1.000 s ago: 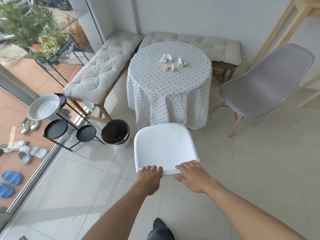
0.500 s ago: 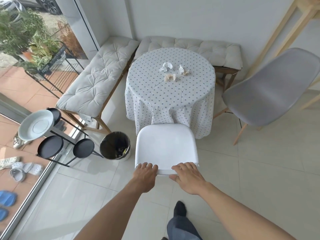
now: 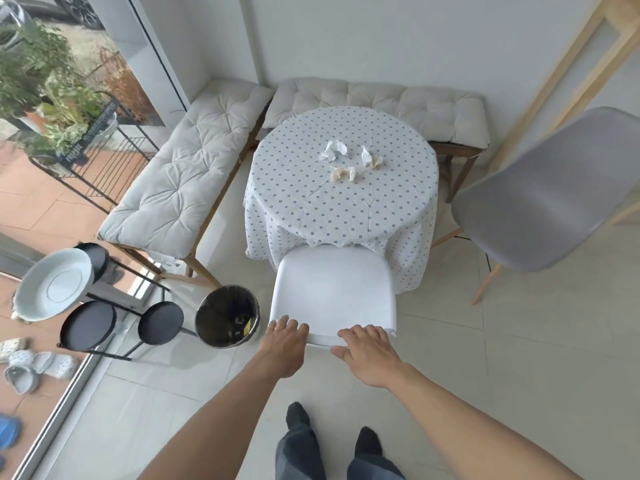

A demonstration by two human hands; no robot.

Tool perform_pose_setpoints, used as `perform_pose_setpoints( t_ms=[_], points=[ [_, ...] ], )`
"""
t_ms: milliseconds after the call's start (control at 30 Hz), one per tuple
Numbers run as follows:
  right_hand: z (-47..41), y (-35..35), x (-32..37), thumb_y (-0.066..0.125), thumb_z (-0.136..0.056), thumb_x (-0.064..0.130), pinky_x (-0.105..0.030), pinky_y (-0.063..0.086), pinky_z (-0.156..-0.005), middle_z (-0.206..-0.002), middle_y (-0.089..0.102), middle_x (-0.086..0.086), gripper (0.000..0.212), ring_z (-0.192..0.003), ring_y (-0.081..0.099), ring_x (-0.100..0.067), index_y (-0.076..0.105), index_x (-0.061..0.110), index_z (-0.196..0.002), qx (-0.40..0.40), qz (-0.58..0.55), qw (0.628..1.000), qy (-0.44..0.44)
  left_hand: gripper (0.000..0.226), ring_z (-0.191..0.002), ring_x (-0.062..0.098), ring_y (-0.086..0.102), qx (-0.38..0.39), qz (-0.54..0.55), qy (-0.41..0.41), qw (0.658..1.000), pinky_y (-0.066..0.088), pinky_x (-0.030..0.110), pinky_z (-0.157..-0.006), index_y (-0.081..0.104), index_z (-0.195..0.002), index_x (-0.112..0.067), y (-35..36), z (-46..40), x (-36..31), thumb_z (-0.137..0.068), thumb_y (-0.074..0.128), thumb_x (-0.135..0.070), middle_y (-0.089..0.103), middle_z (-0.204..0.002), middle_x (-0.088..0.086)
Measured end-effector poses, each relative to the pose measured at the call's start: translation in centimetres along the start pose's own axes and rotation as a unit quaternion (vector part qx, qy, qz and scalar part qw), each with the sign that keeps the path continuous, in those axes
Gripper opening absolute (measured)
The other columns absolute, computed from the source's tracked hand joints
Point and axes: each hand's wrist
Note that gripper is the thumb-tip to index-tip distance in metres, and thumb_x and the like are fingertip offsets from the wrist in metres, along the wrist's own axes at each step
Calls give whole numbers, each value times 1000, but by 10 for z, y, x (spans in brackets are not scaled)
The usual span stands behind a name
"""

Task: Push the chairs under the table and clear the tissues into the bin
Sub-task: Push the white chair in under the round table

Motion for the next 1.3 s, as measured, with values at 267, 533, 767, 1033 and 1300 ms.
perform_pose_setpoints(
  t_ms=[267,533,767,1033,1300],
  points=[
    [-48,-21,9,30,-105,60,-42,27,-113,-137,58,-2,53,-125,48,-29,46,25,-142,-17,-17,999,47,40,-147,40,31,2,-12,47,999,26,51,-122,46,-136,-9,-26,-52,40,-97,40,-5,49,-142,15],
    [-92,-43,17,29,-105,61,-42,25,-114,-139,55,-4,56,-128,46,-30,44,25,-144,-23,-23,996,87,39,-152,40,27,-4,-24,70,997,25,52,-123,45,-137,-8,-50,-99,72,-99,39,-6,47,-146,17],
    [-107,-53,5,30,-106,59,-41,26,-114,-137,54,-3,50,-124,46,-31,44,28,-142,-19,-18,994,103,41,-149,42,29,4,-19,93,995,22,57,-123,46,-135,-8,-59,-124,75,-95,41,-4,49,-141,17],
    [-105,-62,-3,27,-105,61,-46,21,-117,-140,52,-4,51,-129,42,-33,41,32,-145,-3,-14,992,123,36,-149,41,29,19,1,95,995,25,54,-122,46,-135,-9,-59,-132,67,-99,42,-8,50,-141,16],
    [-103,-67,-5,29,-105,61,-50,17,-119,-143,49,-8,49,-138,34,-30,42,36,-145,7,-26,988,152,42,-154,41,23,25,24,78,996,19,56,-126,45,-139,-9,-56,-139,58,-98,40,-7,47,-148,17]
  ],
)
Point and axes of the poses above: each hand's wrist, its own z-axis away from the middle knuckle, its own y-axis out of the palm, x = y × z
